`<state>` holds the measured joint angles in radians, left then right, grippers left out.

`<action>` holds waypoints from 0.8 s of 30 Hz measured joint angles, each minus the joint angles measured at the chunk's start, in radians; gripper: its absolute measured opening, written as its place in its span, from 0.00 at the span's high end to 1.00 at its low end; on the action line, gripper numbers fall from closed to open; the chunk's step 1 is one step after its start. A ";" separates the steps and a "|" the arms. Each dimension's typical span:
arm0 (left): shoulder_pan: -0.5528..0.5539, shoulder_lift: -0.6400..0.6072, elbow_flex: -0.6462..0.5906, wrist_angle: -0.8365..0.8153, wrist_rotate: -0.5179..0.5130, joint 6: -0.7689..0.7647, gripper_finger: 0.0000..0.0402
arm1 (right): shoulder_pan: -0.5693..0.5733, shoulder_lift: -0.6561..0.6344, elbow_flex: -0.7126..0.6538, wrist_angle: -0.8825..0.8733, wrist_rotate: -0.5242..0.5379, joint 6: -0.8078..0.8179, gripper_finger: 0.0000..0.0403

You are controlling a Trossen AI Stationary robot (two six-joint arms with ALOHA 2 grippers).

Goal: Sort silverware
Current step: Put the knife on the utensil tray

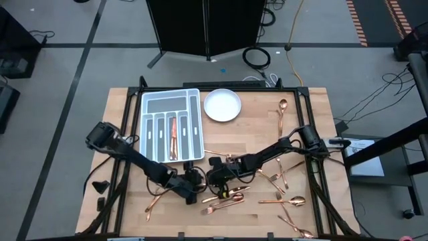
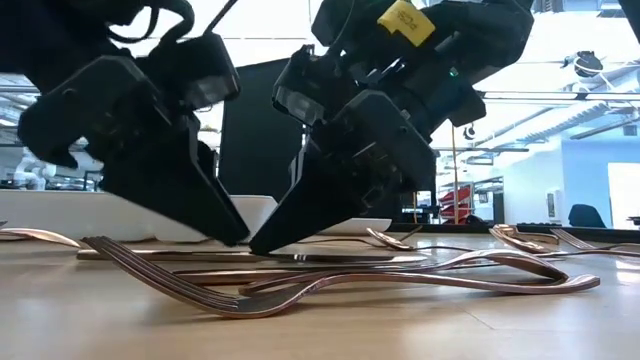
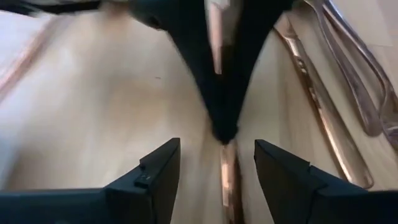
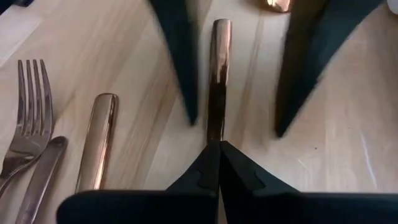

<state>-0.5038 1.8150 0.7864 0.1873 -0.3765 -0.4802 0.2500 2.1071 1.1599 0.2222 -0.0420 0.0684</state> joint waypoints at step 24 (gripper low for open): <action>0.035 0.074 -0.006 0.007 0.007 0.006 0.96 | 0.007 -0.161 0.002 -0.069 0.104 -0.090 1.00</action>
<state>-0.4686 1.8887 0.7806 0.1943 -0.3699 -0.4740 0.2573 1.9461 1.1622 0.1529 0.0620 -0.0217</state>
